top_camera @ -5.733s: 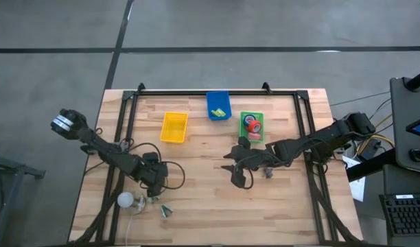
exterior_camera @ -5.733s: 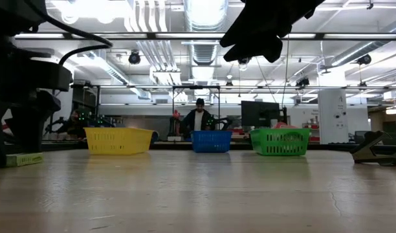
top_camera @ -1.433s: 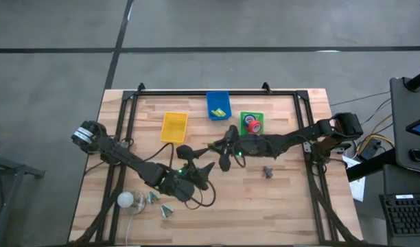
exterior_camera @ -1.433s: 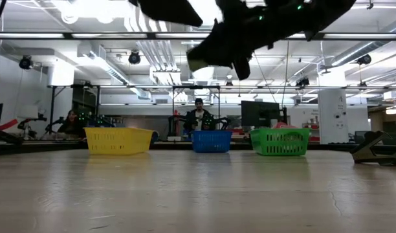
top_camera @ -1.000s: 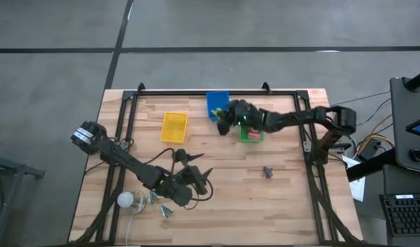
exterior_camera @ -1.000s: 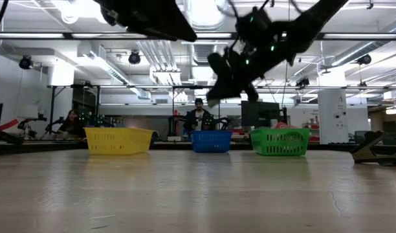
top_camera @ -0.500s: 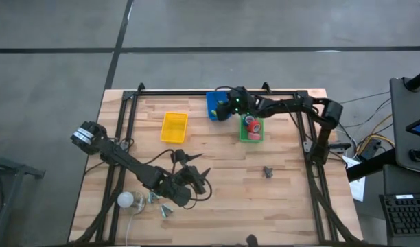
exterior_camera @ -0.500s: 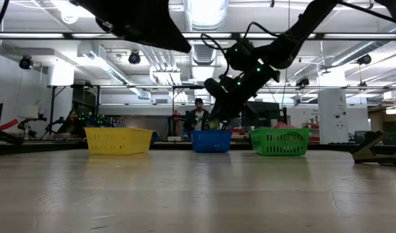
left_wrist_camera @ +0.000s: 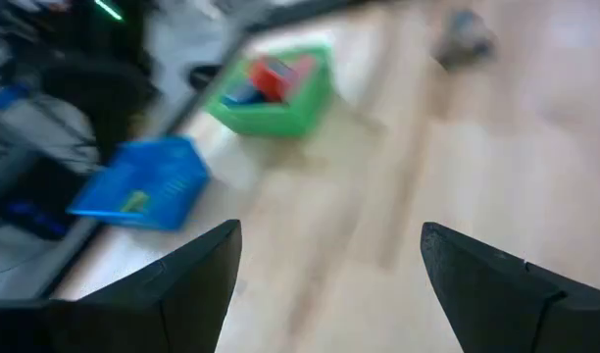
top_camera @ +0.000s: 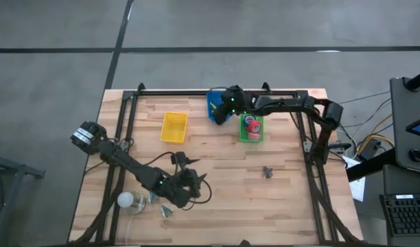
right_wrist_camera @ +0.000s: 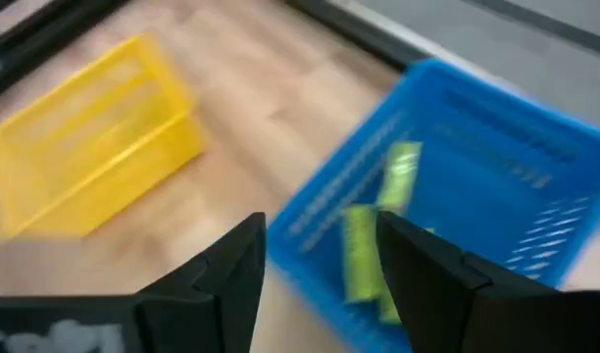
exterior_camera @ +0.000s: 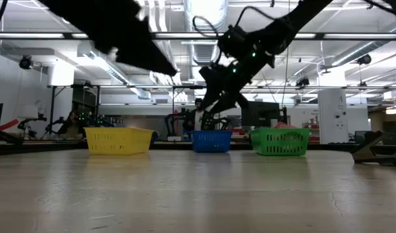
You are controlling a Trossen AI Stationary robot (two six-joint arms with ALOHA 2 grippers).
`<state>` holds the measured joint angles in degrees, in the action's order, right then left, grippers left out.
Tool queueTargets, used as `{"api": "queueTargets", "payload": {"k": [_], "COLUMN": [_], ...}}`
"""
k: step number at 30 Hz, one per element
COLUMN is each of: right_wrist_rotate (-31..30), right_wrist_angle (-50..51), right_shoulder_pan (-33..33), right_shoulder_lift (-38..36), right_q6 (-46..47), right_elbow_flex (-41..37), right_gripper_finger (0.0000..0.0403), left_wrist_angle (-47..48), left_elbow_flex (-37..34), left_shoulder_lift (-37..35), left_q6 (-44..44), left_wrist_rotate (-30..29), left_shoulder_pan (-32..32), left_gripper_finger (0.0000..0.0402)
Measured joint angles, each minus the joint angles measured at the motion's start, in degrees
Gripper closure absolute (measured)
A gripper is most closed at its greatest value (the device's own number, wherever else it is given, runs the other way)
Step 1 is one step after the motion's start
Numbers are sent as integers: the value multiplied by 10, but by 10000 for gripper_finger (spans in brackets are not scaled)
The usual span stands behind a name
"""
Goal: Pick and place Stapler, Stapler remover, tape
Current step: Put the gray staple remover into the yellow basket
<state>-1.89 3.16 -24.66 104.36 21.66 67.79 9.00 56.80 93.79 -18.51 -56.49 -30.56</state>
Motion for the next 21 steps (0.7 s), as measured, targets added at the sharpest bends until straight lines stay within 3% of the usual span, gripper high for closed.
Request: {"api": "queueTargets", "payload": {"k": [6, 9, 14, 21], "right_wrist_rotate": [6, 7, 5, -32], "right_wrist_angle": [36, 52, 74, 148], "right_shoulder_pan": [64, 116, 214, 312], "right_shoulder_lift": [-68, -112, -191, -293], "right_q6": [-40, -45, 17, 149], "right_elbow_flex": [-34, -71, -141, -213], "right_gripper_finger": [210, 215, 225, 237], "left_wrist_angle": [71, 74, 39, -107], "left_elbow_flex": [1, -1, -9, -28], "left_shoulder_lift": [-5, -4, -3, -3], "left_q6": [-40, -58, -67, 20], "left_wrist_rotate": [161, 207, 186, 143], "left_shoulder_pan": [-6, -8, -10, -1], "left_gripper_finger": [85, 85, 85, 85]}}
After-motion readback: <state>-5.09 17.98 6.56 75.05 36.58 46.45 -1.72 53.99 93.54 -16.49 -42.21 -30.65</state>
